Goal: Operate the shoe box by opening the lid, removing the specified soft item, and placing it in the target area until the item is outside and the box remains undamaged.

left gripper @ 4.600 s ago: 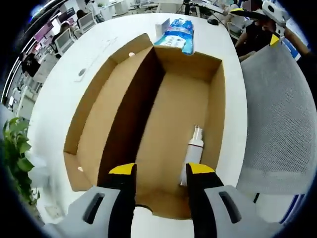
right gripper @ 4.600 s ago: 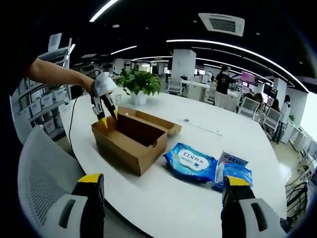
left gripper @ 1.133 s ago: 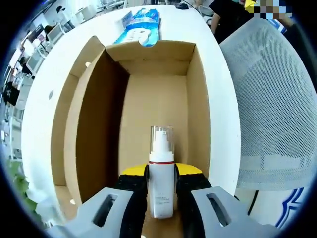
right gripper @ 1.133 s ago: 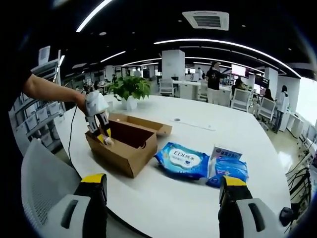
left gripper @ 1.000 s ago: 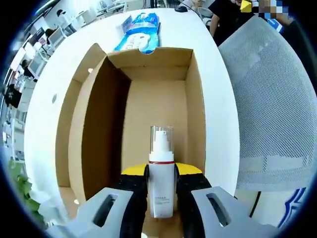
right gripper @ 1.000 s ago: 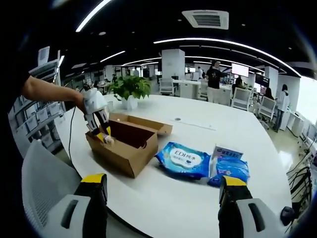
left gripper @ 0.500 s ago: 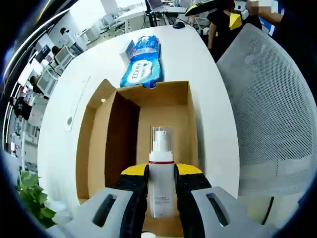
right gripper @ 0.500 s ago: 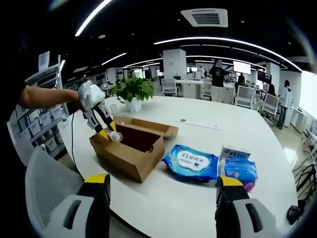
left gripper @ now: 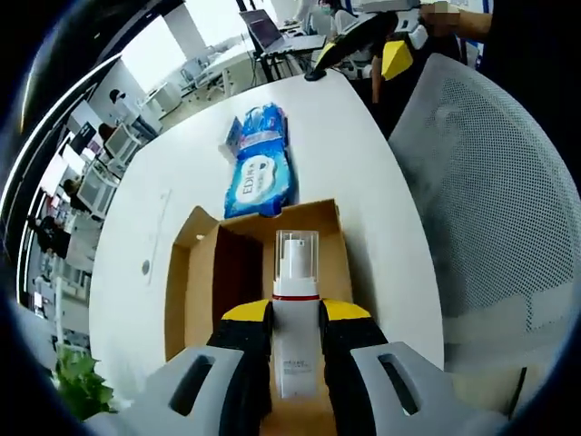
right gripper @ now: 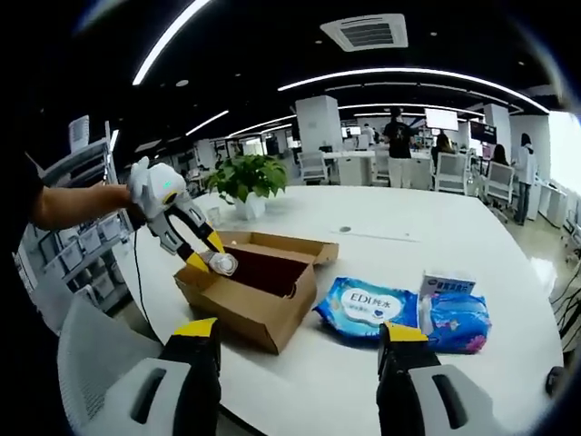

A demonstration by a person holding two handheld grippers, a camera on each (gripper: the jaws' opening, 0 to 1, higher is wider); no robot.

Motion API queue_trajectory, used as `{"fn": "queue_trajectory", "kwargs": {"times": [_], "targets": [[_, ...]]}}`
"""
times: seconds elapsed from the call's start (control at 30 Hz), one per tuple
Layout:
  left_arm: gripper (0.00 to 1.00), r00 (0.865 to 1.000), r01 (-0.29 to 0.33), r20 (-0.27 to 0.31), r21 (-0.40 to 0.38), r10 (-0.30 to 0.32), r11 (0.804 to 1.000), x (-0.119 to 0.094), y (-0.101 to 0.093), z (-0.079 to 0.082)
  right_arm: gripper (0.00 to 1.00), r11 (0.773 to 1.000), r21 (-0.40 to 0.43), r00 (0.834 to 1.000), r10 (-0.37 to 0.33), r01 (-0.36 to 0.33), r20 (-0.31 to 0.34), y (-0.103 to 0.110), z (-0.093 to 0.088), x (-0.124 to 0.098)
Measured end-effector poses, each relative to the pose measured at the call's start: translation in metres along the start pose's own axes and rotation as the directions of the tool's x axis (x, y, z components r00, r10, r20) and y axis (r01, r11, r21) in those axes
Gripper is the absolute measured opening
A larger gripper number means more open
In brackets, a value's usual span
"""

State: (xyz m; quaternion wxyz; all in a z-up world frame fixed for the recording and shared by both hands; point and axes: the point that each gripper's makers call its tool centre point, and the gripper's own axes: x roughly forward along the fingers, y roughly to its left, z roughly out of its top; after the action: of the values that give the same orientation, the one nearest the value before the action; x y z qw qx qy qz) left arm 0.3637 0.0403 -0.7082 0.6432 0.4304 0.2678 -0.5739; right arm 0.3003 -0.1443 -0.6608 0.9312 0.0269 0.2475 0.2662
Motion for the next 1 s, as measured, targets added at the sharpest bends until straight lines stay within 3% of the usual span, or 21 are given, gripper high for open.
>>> {"fn": "queue_trajectory", "kwargs": {"times": [0.4, 0.67, 1.0], "targets": [[0.19, 0.995, -0.039, 0.095, 0.078, 0.032, 0.996, -0.005, -0.005, 0.031, 0.54, 0.993, 0.065, 0.995, 0.096, -0.095, -0.011, 0.030, 0.006, 0.019], [0.19, 0.988, -0.061, 0.150, 0.116, 0.043, 0.991, -0.005, -0.010, 0.052, 0.46, 0.982, 0.138, 0.992, 0.124, -0.125, 0.017, 0.041, 0.013, 0.029], [0.19, 0.975, -0.084, 0.214, 0.155, 0.050, 0.984, -0.001, -0.015, 0.075, 0.35, 0.974, 0.164, 0.988, 0.156, -0.157, 0.020, 0.050, 0.019, 0.040]]}}
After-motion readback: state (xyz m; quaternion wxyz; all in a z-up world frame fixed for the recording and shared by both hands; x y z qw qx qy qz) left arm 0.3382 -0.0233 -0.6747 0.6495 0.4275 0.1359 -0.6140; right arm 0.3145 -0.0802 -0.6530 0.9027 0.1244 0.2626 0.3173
